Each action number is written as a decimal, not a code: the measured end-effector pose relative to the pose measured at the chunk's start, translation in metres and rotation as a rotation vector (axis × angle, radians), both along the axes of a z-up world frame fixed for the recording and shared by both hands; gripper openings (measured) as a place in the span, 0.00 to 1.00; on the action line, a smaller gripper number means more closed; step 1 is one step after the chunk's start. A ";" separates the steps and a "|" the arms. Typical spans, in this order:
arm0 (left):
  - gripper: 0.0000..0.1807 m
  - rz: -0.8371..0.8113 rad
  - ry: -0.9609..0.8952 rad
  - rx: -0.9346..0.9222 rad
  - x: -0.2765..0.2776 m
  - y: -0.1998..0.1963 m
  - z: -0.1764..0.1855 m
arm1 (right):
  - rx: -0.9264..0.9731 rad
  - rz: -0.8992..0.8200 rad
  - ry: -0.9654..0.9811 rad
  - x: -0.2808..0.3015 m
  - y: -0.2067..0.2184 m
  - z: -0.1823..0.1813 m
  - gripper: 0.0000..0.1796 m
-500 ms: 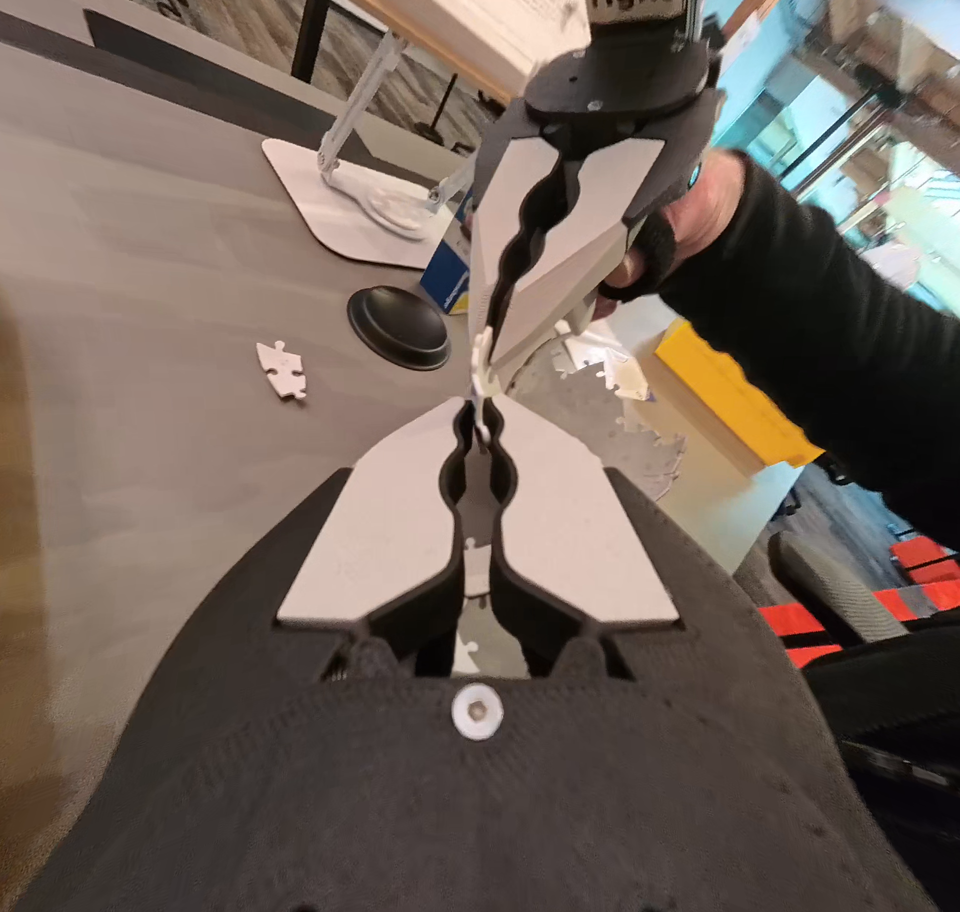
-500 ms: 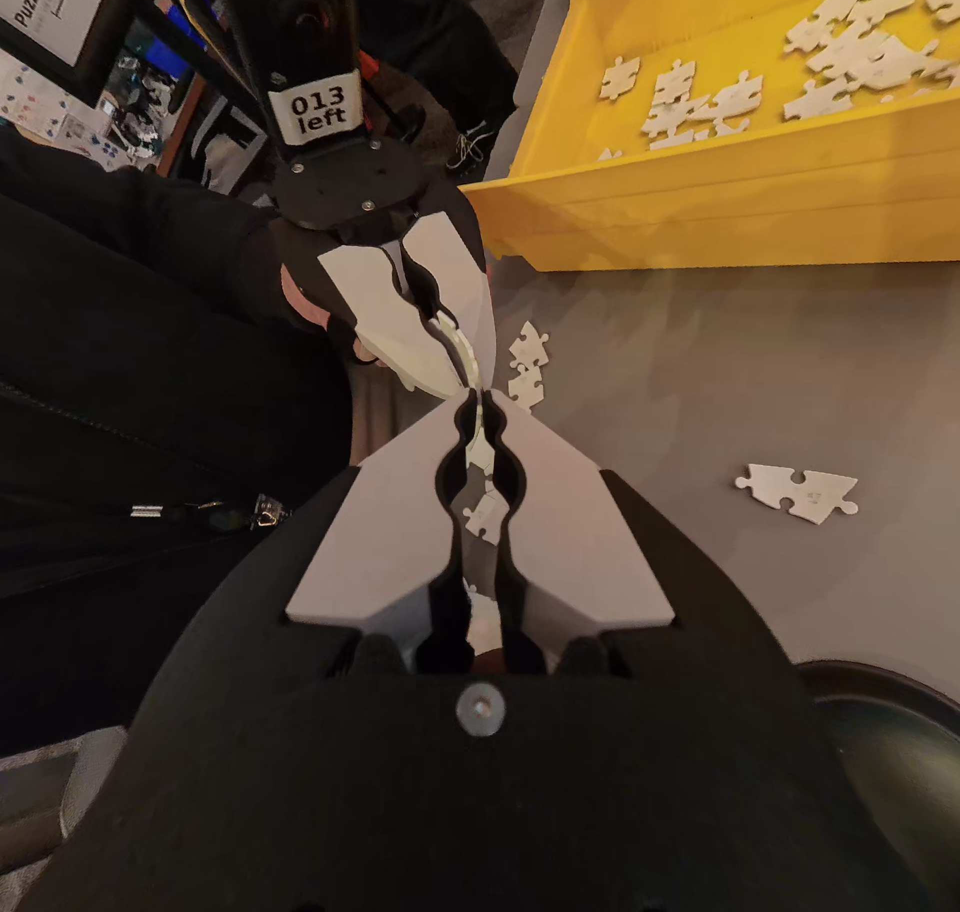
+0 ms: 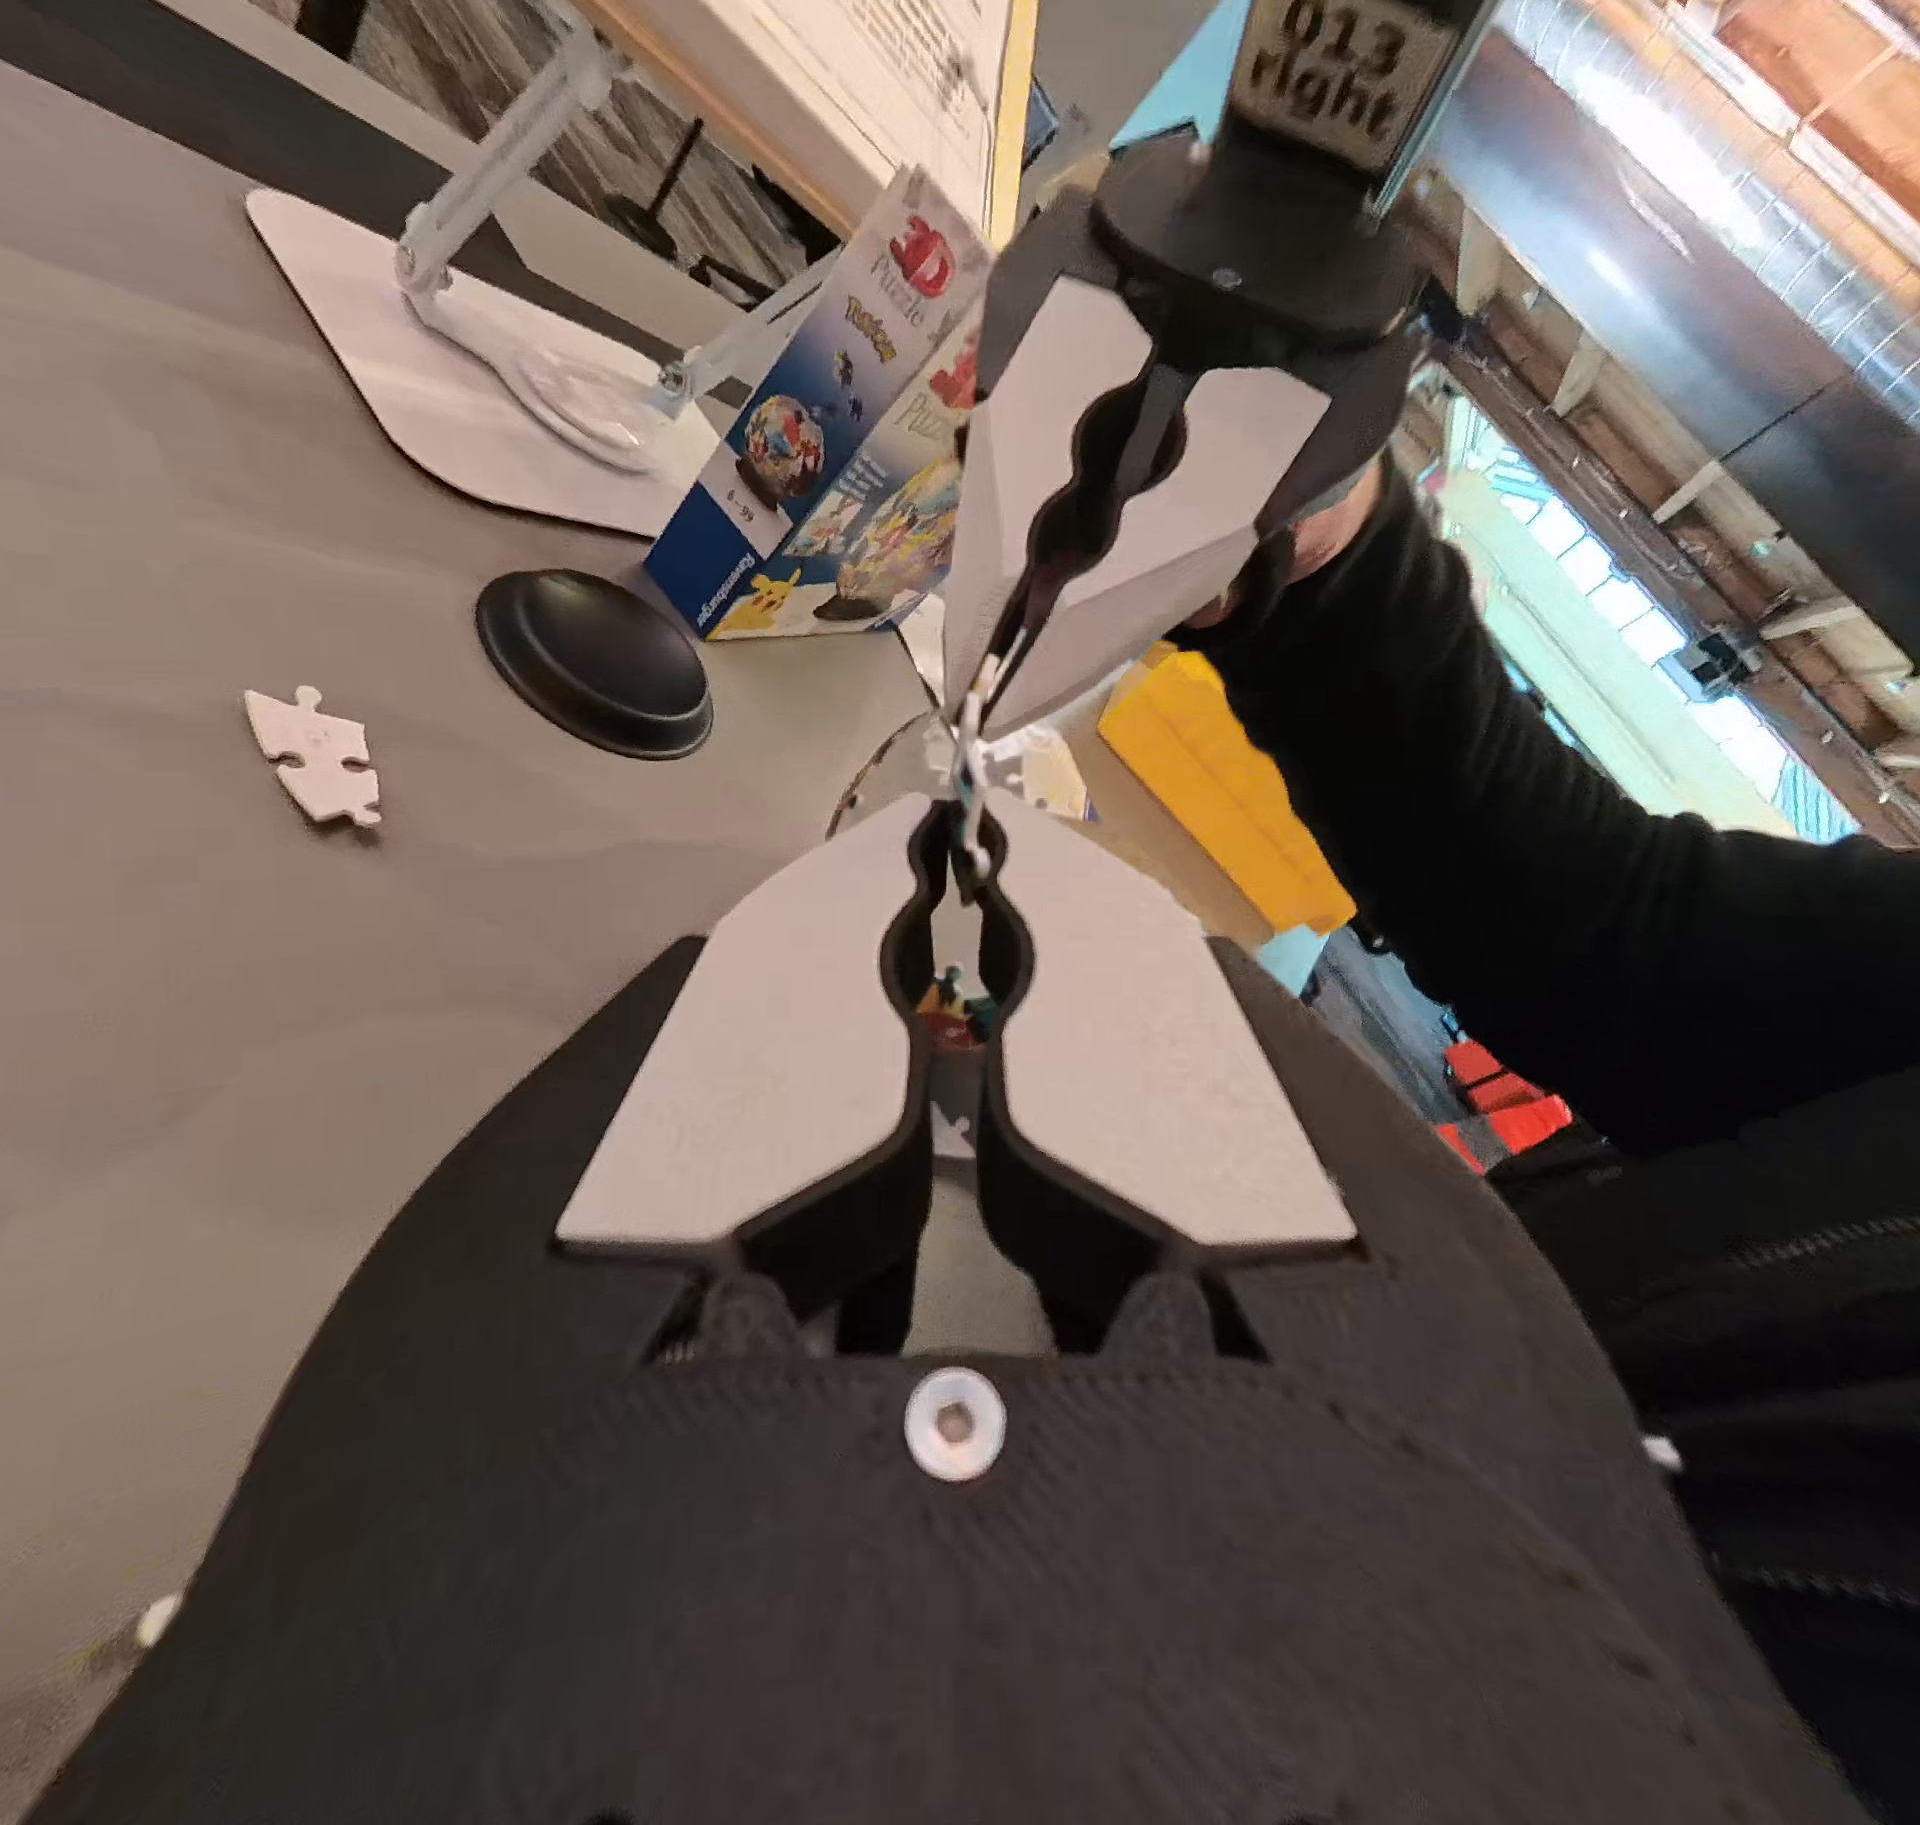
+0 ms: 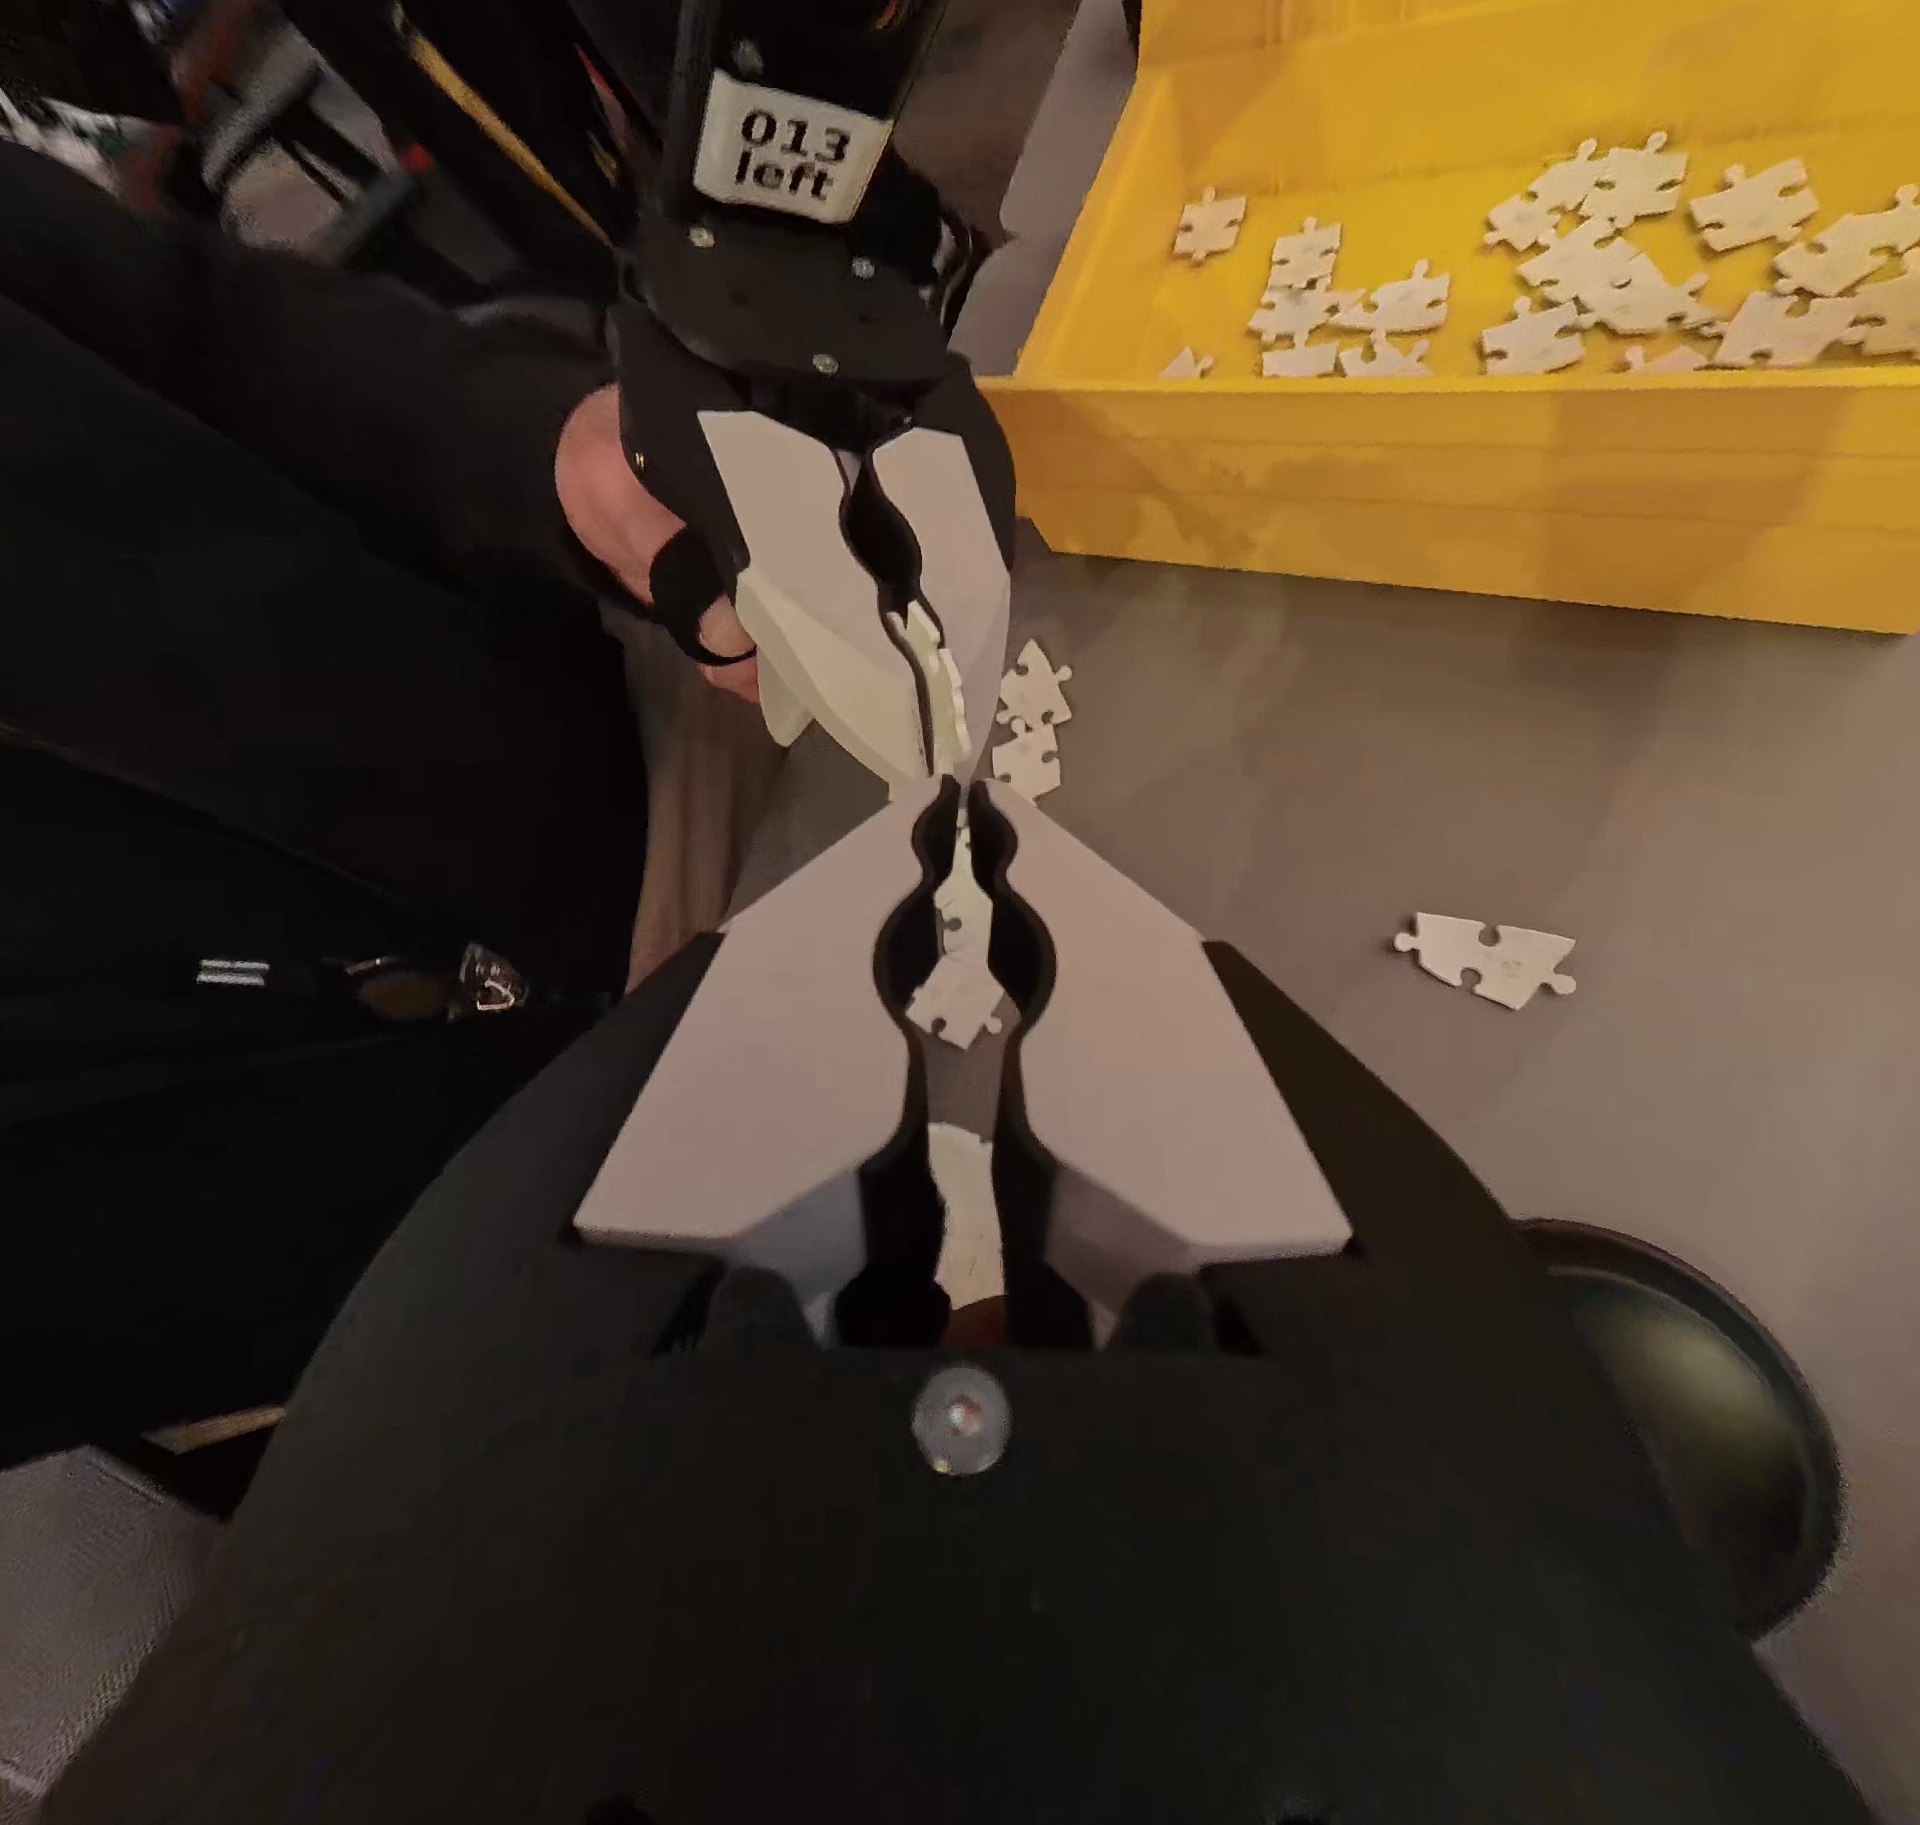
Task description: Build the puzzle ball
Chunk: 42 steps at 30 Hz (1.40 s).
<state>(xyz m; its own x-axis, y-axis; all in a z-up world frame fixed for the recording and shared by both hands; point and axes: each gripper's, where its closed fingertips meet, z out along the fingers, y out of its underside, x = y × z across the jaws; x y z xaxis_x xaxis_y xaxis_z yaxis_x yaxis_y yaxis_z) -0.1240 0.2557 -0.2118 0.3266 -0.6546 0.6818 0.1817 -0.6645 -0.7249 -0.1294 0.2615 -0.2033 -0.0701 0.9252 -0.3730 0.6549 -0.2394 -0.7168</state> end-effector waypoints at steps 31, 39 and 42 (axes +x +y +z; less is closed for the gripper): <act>0.01 -0.123 -0.237 0.087 -0.007 -0.014 0.055 | -0.103 -0.127 0.308 -0.007 -0.011 0.055 0.00; 0.02 -0.086 -0.103 0.139 -0.005 -0.010 0.045 | -0.097 -0.137 0.283 -0.008 -0.007 0.047 0.00; 0.01 -0.087 -0.070 0.149 -0.005 -0.010 0.041 | -0.075 -0.120 0.255 -0.007 -0.008 0.043 0.00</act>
